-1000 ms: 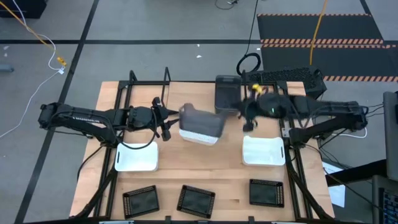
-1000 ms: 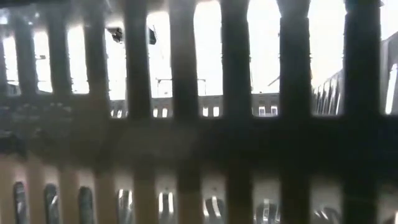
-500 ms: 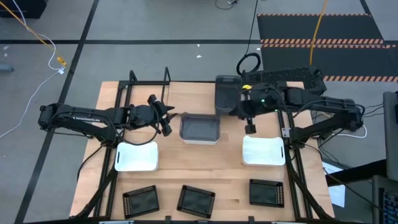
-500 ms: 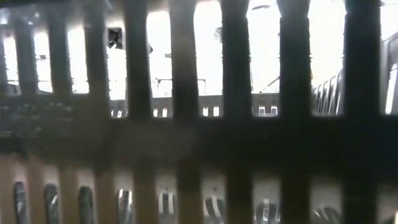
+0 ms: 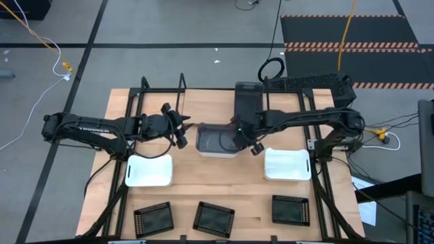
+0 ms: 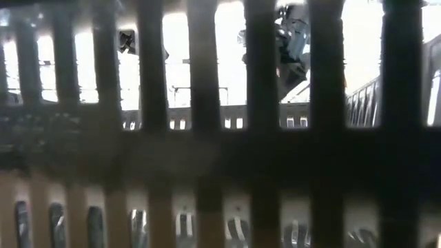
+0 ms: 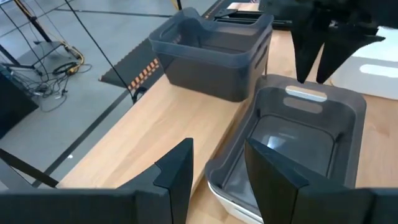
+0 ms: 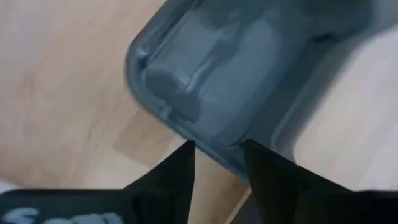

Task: Stack baskets on shelf by color
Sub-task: Stack the gray bin into the gray bin on the shelf

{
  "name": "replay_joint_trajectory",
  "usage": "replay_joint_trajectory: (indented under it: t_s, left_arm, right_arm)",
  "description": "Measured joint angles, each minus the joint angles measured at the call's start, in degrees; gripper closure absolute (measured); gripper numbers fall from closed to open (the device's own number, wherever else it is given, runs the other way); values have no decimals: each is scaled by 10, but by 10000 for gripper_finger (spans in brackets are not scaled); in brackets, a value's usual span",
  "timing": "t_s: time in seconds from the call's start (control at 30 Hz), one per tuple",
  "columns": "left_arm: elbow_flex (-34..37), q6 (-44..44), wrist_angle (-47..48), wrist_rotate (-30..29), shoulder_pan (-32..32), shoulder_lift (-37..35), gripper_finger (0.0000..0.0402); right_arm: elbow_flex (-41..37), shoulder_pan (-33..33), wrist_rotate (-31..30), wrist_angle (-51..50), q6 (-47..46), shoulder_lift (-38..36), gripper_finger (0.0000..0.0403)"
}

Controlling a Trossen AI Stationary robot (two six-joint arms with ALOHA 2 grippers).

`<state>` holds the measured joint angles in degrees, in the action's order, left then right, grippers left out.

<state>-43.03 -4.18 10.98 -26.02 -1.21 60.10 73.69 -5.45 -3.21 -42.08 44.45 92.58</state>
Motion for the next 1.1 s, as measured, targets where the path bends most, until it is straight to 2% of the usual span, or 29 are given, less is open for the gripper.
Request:
replay_joint_trajectory:
  t_s: [0.1,0.23,0.33,0.5,0.73,0.87,0.97,1.1]
  left_arm:
    - [0,8,2,0,0,0,254]
    - [0,13,5,0,-5,0,254]
    - [0,13,5,0,-8,0,254]
    - [0,15,8,-1,-11,0,254]
    - [0,9,11,-1,-11,0,254]
    - [-2,-2,18,-6,-9,-5,254]
    - [-4,-22,25,-51,10,-34,254]
    - [-5,-41,56,-97,50,-87,254]
  right_arm:
    - [0,0,-1,-19,84,13,262]
    - [0,0,-13,-18,151,16,276]
    - [0,-2,-27,-10,180,17,292]
    - [-29,-14,-12,43,215,16,329]
    - [-48,-13,-11,49,227,13,393]
    - [-50,4,-9,40,224,-4,399]
    - [-50,21,-7,34,217,-38,400]
    - [-51,40,34,36,174,-100,401]
